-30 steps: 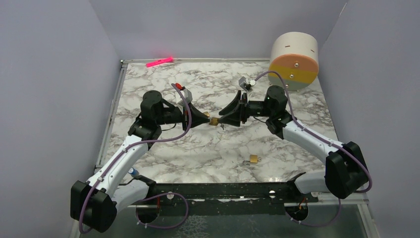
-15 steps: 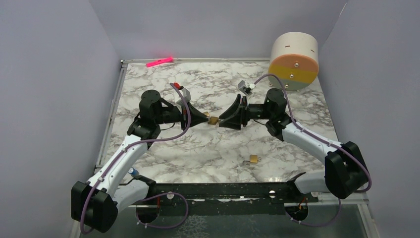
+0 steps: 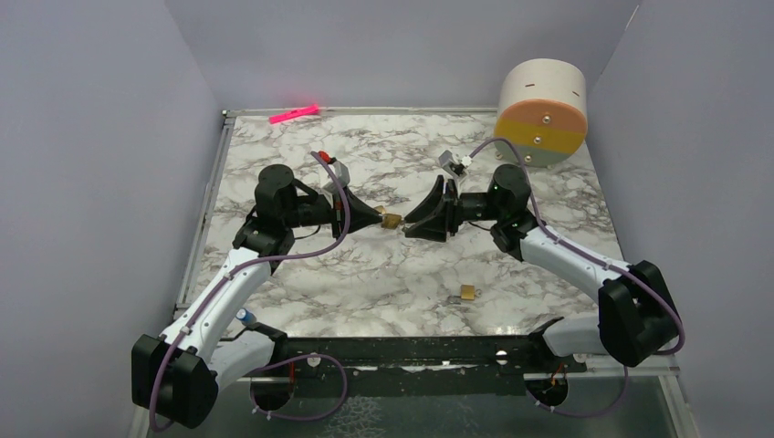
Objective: Lock with the key
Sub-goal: Lock the lock.
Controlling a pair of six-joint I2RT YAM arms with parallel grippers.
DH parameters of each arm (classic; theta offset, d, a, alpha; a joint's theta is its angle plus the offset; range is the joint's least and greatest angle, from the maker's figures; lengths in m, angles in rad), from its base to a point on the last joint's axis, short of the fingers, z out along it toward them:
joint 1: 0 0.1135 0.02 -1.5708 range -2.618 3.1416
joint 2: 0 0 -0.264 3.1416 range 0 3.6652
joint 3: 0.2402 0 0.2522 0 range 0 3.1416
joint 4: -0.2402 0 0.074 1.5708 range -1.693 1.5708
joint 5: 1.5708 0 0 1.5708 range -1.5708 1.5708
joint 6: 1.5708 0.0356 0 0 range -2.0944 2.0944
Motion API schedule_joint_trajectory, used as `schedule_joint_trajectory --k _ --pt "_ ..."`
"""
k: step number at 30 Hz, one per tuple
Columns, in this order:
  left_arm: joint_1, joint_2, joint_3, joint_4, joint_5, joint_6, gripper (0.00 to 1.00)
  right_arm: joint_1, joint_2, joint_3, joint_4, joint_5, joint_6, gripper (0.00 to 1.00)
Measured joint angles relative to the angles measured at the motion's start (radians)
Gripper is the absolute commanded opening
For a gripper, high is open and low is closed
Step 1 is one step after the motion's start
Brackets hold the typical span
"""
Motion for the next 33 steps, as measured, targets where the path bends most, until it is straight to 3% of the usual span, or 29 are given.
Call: schedule_joint_trajectory --k 14,33 --pt "0.000 0.000 0.000 0.000 0.005 0.000 0.00 0.000 0.018 0.006 -0.006 0.037 -0.036 0.62" --pt "0.005 0.000 0.000 0.000 0.015 0.000 0.00 0.000 0.008 0.006 -0.026 0.138 -0.071 0.60"
